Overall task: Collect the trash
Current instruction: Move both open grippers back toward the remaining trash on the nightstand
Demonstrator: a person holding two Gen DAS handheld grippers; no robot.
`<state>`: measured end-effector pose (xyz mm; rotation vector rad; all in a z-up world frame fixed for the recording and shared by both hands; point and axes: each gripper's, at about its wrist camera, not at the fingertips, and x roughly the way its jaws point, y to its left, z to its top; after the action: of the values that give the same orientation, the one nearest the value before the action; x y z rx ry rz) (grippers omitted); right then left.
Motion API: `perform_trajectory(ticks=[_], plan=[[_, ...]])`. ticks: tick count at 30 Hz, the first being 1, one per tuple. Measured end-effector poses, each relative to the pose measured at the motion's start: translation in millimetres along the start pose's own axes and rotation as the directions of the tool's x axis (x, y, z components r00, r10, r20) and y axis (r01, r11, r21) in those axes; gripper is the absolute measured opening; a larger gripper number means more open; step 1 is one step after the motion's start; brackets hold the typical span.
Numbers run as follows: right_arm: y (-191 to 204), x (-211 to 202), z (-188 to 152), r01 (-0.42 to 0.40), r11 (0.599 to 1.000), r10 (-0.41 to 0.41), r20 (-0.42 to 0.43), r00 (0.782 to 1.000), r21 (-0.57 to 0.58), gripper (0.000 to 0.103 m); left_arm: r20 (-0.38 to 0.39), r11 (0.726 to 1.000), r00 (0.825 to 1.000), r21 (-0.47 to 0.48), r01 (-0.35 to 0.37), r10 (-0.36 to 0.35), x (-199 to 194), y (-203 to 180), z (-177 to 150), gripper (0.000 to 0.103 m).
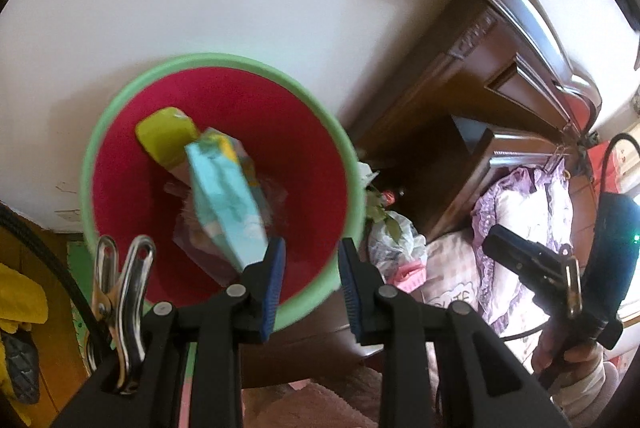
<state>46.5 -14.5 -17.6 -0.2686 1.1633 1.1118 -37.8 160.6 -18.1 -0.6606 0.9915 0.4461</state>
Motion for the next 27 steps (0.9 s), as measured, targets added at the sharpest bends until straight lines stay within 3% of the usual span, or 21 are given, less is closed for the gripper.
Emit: perform_trajectory(ticks=[16, 27], plan=[[-77.2, -11.5, -10.8, 0.067, 0.996, -0.064, -0.056, 0.996, 0.059, 0.041, -0.051, 0.997, 0.999, 0.076, -0.001, 0.005, 29.1, -80.7, -7.0, 0.027], [-106.5, -12.9, -16.2, 0.070, 0.997, -0.067, -0.111, 0.992, 0.026, 0.041, -0.116, 0.999, 0.993, 0.044, 0.003, 0.002, 64.8, -118.2, -28.7, 0.027]])
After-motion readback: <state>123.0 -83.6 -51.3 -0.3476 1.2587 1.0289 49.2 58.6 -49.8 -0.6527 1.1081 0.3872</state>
